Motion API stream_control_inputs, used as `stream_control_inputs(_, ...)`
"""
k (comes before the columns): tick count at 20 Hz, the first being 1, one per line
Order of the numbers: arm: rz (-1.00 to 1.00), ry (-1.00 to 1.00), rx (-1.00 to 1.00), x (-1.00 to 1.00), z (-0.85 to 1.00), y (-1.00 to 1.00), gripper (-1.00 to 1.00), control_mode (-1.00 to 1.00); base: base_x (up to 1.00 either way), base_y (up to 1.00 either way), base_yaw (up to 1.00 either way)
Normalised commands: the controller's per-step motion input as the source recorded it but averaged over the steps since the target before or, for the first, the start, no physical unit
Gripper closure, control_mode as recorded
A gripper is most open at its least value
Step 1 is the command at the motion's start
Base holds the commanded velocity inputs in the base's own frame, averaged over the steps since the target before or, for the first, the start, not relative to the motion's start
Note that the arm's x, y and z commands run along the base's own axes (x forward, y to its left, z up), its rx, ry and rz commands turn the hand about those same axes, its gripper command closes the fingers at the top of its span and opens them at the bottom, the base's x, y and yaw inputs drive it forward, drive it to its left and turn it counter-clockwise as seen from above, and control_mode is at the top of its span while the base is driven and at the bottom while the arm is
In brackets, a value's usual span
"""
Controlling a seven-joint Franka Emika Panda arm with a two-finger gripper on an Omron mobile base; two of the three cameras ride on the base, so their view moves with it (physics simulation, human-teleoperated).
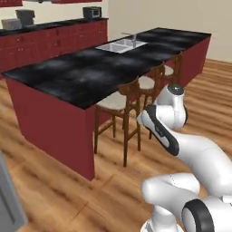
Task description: Pick the egg and butter from the fridge and place them by the bowl for mixing.
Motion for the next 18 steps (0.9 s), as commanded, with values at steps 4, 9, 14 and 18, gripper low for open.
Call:
stream_control_inputs(4, 0.0, 0.0, 0.0, 0.0, 0.0, 0.0, 1.0, 1.0, 0.22, 0.01, -0.73)
stream_control_inputs(9, 0.0, 0.0, 0.0, 0.0, 0.0, 0.0, 1.0, 1.0, 0.27, 0.03, -0.7)
stream_control_inputs(14, 0.0, 0.0, 0.0, 0.0, 0.0, 0.0, 1.0, 1.0, 0.38, 0.08, -0.55)
stream_control_inputs(18, 0.0, 0.0, 0.0, 0.0, 0.0, 0.0, 1.0, 1.0, 0.51, 0.5, -0.22)
